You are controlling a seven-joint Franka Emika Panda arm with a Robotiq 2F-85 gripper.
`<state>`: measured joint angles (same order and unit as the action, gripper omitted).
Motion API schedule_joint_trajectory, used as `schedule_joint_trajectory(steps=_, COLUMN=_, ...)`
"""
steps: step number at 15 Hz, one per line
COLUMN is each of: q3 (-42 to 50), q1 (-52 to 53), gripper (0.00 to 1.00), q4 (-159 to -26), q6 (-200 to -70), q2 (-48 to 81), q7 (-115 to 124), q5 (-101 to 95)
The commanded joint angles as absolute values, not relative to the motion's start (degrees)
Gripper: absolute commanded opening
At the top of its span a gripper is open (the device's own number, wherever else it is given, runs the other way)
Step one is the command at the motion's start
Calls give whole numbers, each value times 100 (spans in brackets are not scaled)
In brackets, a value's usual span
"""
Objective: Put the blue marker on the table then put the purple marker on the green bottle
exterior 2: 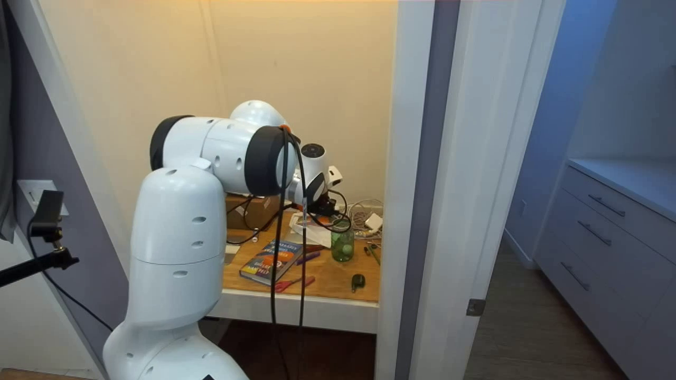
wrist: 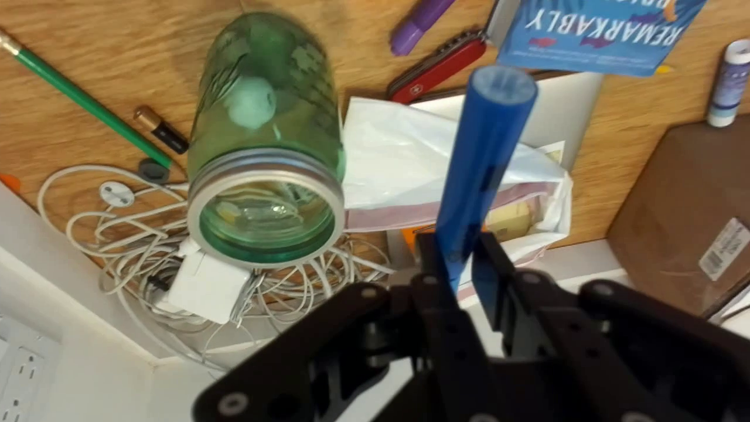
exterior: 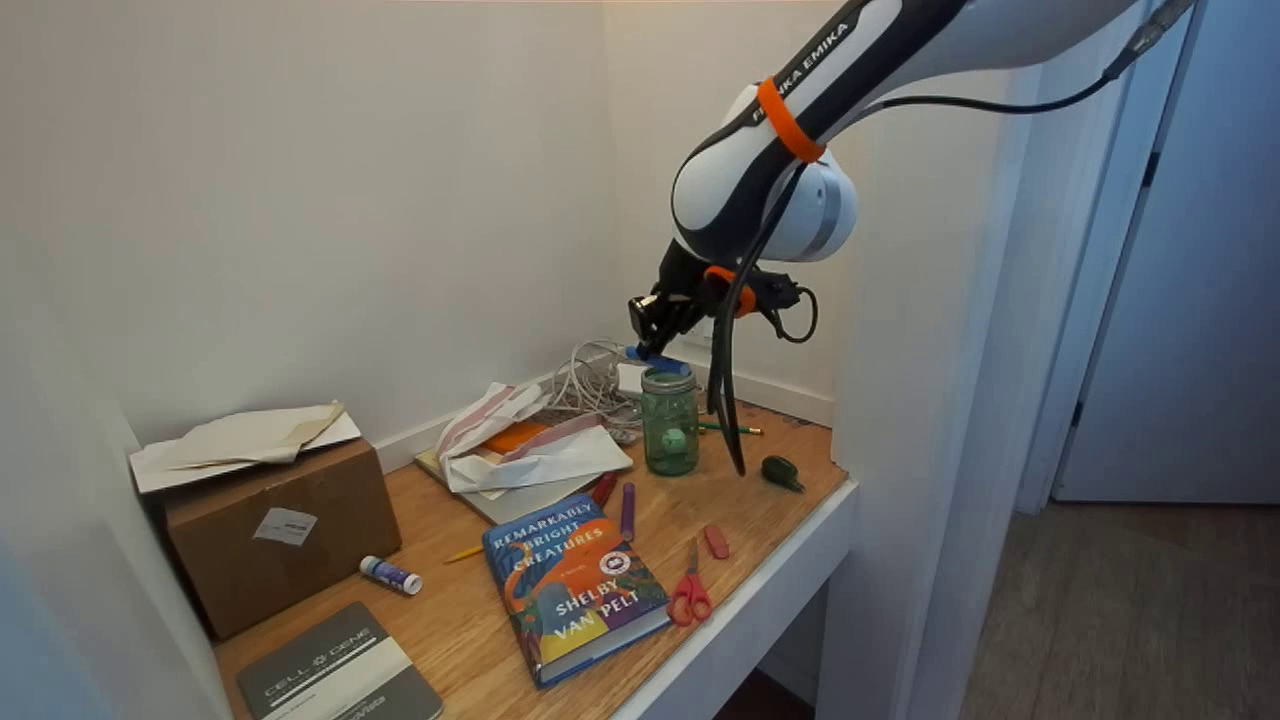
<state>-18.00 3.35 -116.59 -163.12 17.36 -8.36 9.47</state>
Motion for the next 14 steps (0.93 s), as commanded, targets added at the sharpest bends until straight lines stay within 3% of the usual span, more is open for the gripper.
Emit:
schedule_joint_trajectory(steps=1, q3=-2309, q1=-106, gripper=4, q4=-12398, q6=-15948, q2=1164, q7=-1425, q5=1704)
schedule_joint_trajectory(steps=6, q3=-1883, q1=137, gripper=4, q4=-12925, q6=-15612, q2=994, q7=-1514, q5=1723)
schedule_joint_trajectory(steps=14, q3=-1459, q1=293, gripper=4, q4=-13240, q6=-16496, q2=1712, q7=-1351, q5=1335)
